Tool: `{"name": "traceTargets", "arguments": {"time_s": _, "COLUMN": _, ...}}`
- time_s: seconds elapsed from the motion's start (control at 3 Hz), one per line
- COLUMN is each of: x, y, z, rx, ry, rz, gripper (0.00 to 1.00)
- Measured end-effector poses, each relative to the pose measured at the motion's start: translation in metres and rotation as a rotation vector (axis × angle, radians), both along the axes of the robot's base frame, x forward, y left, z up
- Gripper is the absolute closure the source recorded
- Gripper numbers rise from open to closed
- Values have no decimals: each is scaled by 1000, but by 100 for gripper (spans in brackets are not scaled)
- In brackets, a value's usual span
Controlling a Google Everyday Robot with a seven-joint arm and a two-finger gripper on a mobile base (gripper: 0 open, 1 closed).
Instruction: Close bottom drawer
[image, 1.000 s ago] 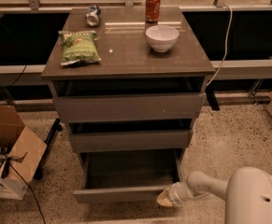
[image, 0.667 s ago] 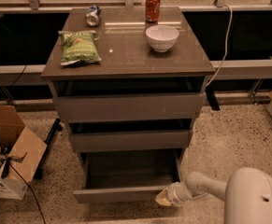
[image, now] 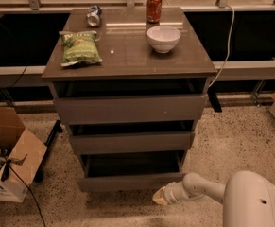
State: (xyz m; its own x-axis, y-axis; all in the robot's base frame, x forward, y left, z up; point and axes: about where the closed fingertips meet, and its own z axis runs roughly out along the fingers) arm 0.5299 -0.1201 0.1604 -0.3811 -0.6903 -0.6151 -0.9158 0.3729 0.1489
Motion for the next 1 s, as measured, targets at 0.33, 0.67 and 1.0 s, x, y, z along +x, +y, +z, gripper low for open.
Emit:
{"name": "traceTargets", "arguments": {"time_s": 0.33, "x": 44, "y": 10, "z": 4, "rx": 10, "ry": -84, "rz": 7, "gripper": 100}}
{"name": "traceTargets", "arguments": {"time_s": 0.67, "x": 95, "y": 21, "z": 9, "rx": 22, "ry": -174, "rz": 13, "gripper": 100}}
{"name": "traceTargets", "arguments": {"time_s": 1.0, "x": 93, "y": 21, "z": 9, "rx": 22, "ry": -174, "rz": 13, "gripper": 100}}
